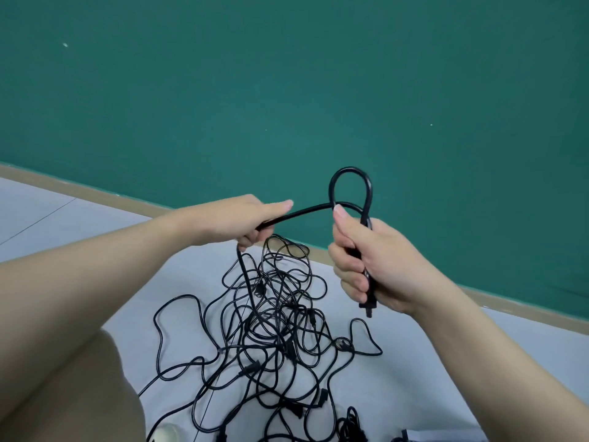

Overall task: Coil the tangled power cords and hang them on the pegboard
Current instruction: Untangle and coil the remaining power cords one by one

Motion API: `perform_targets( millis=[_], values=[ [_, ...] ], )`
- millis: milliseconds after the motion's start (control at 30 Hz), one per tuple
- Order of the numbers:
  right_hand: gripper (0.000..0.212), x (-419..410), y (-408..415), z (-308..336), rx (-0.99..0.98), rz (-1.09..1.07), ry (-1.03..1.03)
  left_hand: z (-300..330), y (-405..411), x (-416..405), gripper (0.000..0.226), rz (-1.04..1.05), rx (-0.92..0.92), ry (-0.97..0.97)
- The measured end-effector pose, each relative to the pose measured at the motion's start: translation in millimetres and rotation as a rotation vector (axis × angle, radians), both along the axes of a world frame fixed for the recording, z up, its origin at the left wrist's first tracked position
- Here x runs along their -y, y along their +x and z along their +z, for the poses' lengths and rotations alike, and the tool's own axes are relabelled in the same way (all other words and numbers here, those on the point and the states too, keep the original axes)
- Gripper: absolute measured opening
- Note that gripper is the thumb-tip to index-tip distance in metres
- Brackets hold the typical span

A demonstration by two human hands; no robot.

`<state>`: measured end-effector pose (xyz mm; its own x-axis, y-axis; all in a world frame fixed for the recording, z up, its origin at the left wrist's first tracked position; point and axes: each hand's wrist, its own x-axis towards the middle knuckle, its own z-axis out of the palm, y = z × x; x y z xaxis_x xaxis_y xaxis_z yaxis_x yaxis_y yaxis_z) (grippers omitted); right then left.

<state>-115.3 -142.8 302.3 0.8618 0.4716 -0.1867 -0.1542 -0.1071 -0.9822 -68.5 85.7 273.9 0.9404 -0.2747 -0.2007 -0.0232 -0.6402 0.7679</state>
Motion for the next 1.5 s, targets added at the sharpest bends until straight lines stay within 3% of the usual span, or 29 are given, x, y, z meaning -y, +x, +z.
perform_targets(
  millis=[200, 300, 567, 733, 867, 1000, 1100, 1200, 1300, 1500],
  values=[
    [0.042, 23.9, 11.5, -3.3, 0.042, -0.185, 0.044, 4.4, -3.1, 8.5, 0.056, -0.047, 0.004, -0.107],
    [0.034, 26.5, 18.3, -12.9, 0.051, -0.265, -0.082, 9.3, -9.7, 33.5, 0.045, -0.097, 0.045, -0.176],
    [0.034, 21.0, 20.9, -15.8, 0.026, -0.253, 0.066, -1.5, -28.9, 86.9, 0.042, -0.202, 0.094, -0.036],
    [0.033, 27.2, 19.3, -14.8, 0.19, -0.323, -0.023, -7.2, -31.7, 98.1, 0.038, -0.248, 0.101, -0.099],
    [0.031, 42.2, 25.4, -13.4, 0.008, -0.56, 0.239, -6.5, -27.5, 91.5, 0.043, -0.274, 0.126, 0.036],
    [0.035, 64.5, 36.7, -1.4, -0.024, -0.664, 0.533, -4.6, -21.8, 88.9, 0.063, -0.21, 0.062, -0.048],
    [0.039, 107.4, 52.9, 7.3, -0.139, -0.778, 0.799, -8.1, -25.4, 83.0, 0.067, -0.211, 0.157, 0.162],
    [0.037, 134.0, 59.9, -21.3, -0.304, -0.838, 0.5, -7.2, -28.8, 69.8, 0.055, -0.253, 0.231, 0.132],
    [0.037, 121.5, 54.1, -48.5, -0.36, -0.72, 0.181, -1.3, -29.1, 63.8, 0.051, -0.24, 0.297, 0.053],
    [0.061, 63.2, 15.9, -35.1, -0.345, -0.244, 0.065, 11.8, -24.4, 55.9, 0.053, -0.04, 0.461, -0.06]
  ],
)
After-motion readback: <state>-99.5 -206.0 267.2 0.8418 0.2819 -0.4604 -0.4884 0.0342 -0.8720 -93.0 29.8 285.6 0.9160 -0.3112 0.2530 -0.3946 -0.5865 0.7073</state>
